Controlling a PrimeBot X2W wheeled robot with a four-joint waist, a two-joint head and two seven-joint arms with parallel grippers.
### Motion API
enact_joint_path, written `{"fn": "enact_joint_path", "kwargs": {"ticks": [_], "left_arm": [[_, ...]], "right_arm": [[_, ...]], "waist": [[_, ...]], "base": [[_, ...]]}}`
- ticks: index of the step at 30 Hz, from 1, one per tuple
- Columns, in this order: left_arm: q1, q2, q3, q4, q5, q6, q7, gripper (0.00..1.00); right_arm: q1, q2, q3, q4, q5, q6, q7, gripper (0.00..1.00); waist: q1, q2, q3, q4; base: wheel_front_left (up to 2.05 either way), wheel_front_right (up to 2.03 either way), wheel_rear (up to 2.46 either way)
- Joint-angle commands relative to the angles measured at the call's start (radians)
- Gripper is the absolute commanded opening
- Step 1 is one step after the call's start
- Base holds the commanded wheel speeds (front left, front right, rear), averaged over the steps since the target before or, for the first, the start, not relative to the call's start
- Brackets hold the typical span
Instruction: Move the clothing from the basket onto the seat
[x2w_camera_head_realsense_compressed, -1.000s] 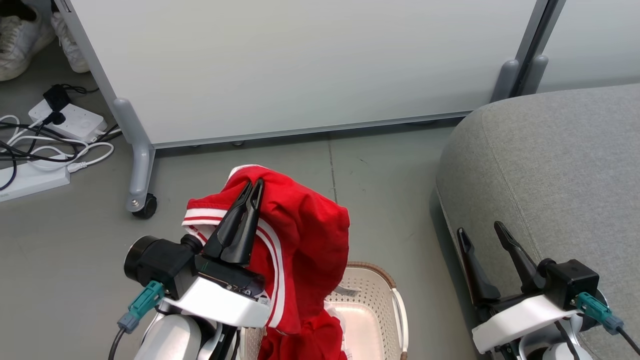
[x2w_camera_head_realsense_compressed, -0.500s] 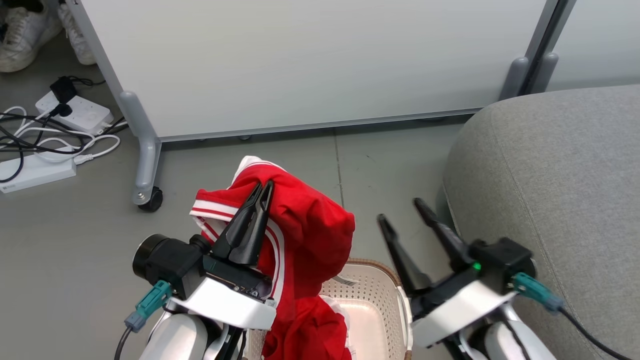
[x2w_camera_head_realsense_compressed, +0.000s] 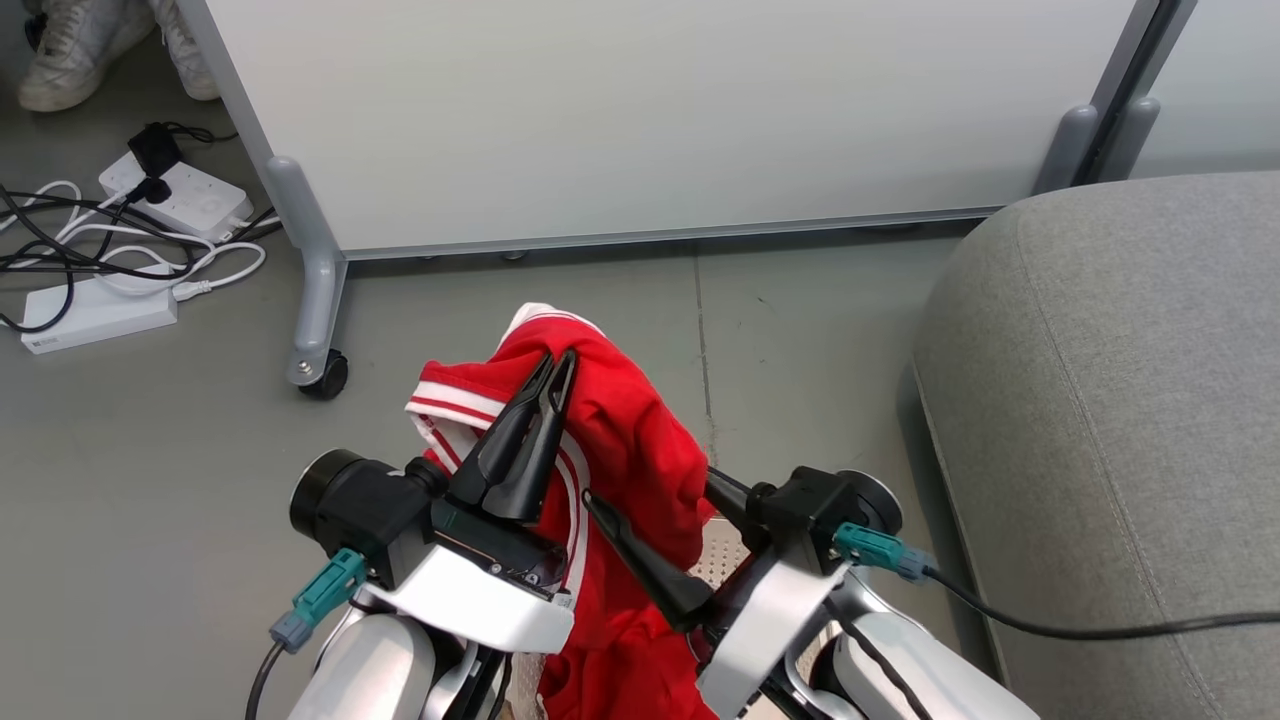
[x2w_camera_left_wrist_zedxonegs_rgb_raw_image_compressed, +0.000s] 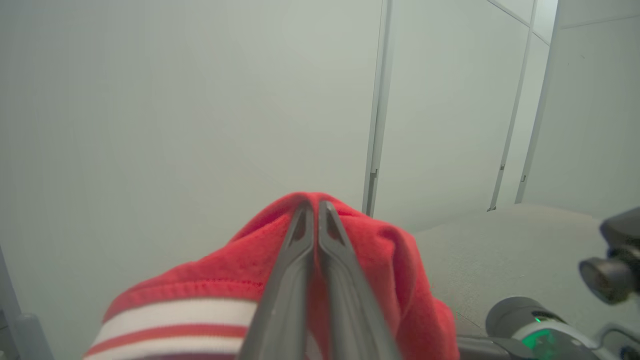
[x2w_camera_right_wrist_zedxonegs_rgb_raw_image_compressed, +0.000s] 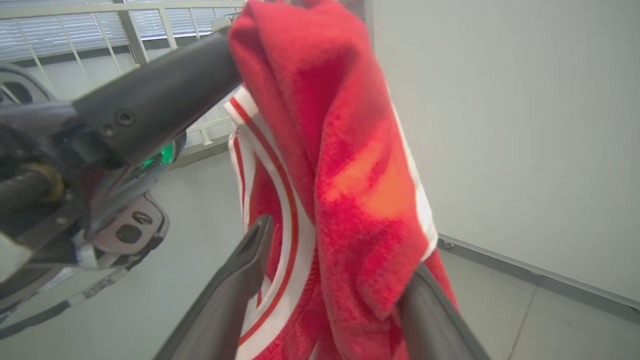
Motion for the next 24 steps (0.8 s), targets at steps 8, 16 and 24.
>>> {"fn": "enact_joint_path", "kwargs": {"ticks": [8,16,24], "left_arm": [[-0.017,0.008,-0.014,0.003,-0.016,-0.008,-0.008,0.00],[-0.018,0.010,-0.009,-0.022,-0.014,0.006,-0.019,1.00],[-0.009,0.004,-0.025,-0.081,0.007,-0.001,-0.043,1.00]], "right_arm": [[-0.083,-0.006,0.071,0.109,0.091,0.002,-0.042,0.00],[-0.113,-0.007,0.036,0.151,0.119,0.002,-0.100,0.00],[-0.115,-0.027,-0.092,0.145,0.087,0.002,-0.123,0.00]], "waist": [[0.0000,0.0000,0.000,0.009],[0.0000,0.0000,0.001,-0.005],[0.0000,0.0000,0.004,-0.034]], "base": [[0.00,0.00,0.00],[0.00,0.00,0.00],[0.00,0.00,0.00]]}}
